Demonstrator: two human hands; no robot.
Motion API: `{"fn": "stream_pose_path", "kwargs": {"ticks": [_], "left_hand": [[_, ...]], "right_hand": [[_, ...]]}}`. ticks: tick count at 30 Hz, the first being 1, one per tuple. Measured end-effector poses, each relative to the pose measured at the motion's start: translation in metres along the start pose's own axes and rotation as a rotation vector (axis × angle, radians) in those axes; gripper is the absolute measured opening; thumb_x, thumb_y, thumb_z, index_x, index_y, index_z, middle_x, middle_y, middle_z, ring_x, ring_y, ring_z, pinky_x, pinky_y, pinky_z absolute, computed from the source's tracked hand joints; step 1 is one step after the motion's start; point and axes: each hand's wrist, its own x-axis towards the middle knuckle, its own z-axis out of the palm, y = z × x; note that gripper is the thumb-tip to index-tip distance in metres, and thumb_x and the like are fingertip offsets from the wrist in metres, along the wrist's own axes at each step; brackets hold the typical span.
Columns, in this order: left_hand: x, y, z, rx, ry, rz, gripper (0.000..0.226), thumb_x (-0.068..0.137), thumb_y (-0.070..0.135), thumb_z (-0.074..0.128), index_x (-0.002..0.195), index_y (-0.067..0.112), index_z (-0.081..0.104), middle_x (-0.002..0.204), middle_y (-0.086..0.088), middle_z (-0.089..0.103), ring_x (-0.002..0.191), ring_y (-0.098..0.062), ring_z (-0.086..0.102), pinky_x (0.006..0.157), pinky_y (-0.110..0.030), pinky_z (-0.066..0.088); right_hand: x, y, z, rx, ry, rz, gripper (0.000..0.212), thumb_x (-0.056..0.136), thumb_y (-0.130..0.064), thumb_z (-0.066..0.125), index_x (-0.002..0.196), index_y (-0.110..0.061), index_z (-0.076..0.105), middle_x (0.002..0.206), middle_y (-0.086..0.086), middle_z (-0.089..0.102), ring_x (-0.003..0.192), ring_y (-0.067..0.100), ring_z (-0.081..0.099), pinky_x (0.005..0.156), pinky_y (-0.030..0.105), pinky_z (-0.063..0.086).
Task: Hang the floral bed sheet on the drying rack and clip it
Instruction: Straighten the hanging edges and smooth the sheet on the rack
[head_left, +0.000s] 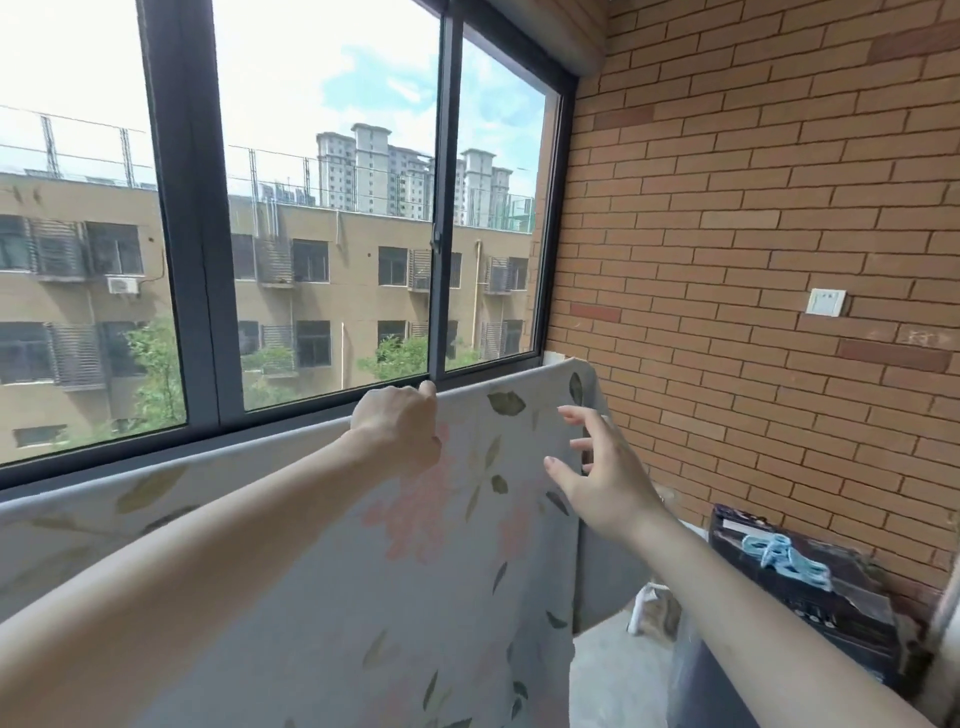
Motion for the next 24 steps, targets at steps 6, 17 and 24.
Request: {"fn": "stream_pose_path", "kwargs": {"ticks": [6,17,24], "left_hand": [[0.051,0.049,0.022,-0.003,0.058,-0.071,0.021,0.088,0.028,0.052,0.105,0.019,0.046,0.077,0.004,0.051,0.073,-0.024,0.055,0.056,-0.032,0.037],[0.138,0.117,0.045,-0.014,-0.008,-0.033,0.029,0.088,0.036,0.059,0.106,0.017,0.047,0.09,0.001,0.062,0.081,-0.027,0.059,0.063,-0.034,0.041],[0.201,0.158,0.061,-0.026,-0.038,-0.025,0.03,0.084,0.031,0.062,0.105,0.017,0.046,0.075,0.005,0.047,0.078,-0.025,0.054,0.05,-0.03,0.033]], "right_hand": [[0.06,0.073,-0.022,0.078,-0.056,-0.008,0.052,0.092,-0.037,0.07,0.137,-0.045,0.045,0.137,-0.019,0.049,0.115,0.003,0.057,0.097,0.039,0.055],[0.14,0.173,-0.01,0.169,-0.085,0.092,0.046,0.093,-0.03,0.072,0.133,-0.04,0.051,0.133,-0.022,0.054,0.108,-0.004,0.059,0.078,0.015,0.045],[0.197,0.213,-0.008,0.168,0.029,0.161,0.03,0.094,-0.032,0.071,0.122,-0.038,0.06,0.122,-0.022,0.062,0.093,0.003,0.065,0.074,0.027,0.055]]}}
